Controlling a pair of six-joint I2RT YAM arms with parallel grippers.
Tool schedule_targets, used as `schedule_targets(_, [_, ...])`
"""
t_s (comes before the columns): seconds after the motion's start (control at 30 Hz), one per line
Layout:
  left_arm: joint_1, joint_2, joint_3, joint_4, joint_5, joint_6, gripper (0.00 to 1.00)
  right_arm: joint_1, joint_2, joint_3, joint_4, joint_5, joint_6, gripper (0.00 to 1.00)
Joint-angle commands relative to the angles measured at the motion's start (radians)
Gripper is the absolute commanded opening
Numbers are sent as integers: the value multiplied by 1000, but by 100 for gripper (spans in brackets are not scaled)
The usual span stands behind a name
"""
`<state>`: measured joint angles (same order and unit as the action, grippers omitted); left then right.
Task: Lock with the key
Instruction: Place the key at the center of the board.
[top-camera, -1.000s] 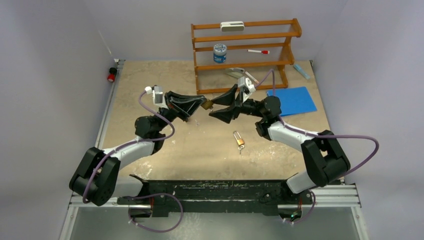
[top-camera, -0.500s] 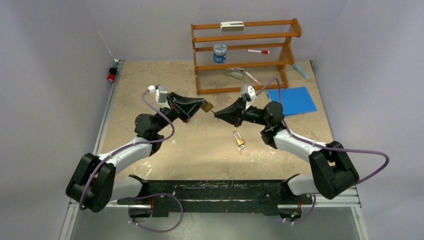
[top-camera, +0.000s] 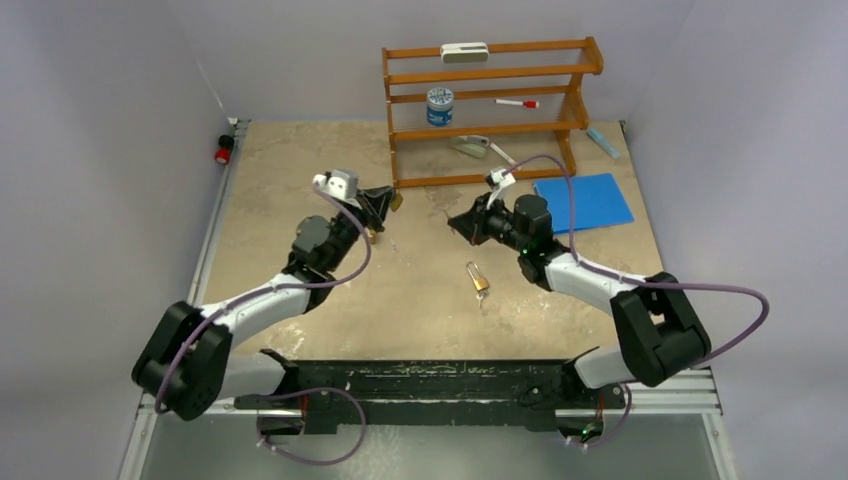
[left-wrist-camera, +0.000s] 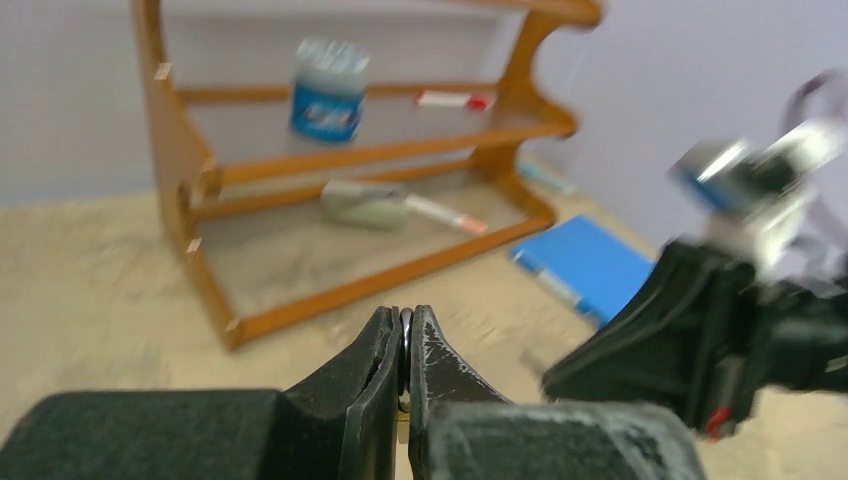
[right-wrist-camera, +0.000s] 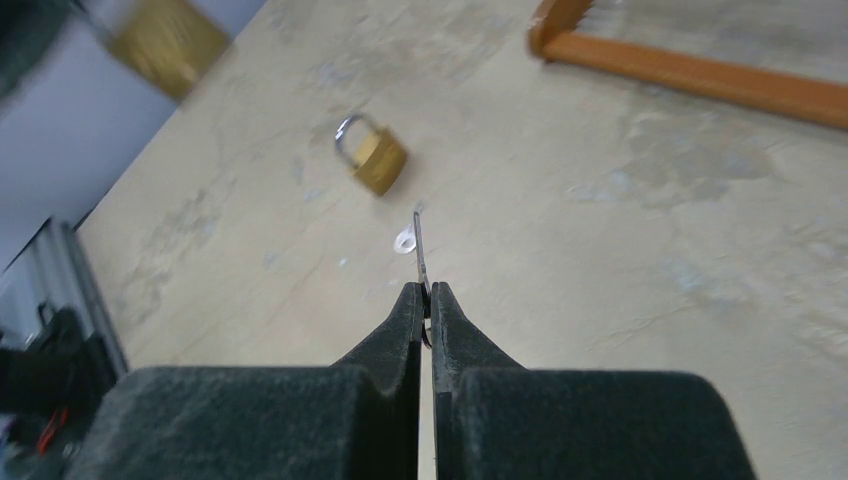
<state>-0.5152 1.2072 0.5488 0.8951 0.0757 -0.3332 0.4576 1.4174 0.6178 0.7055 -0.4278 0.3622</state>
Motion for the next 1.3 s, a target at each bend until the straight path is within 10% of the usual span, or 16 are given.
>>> schedule_targets(0.0, [-47,130,-29,73,-268,74,0,-2,44,140,-143,224,7,0])
schedule_targets(0.73, [-124,653,102,395,-332,10,0,-2,351,328,-257,240,84,2])
schedule_targets(1.03, [-128,684,141,349,-336,12,9,-2,369,332,-275,205,69,48])
schedule_targets(1.27, [-128,656,161,277,-344,38,28,-2,204,221,-288,334,19,65])
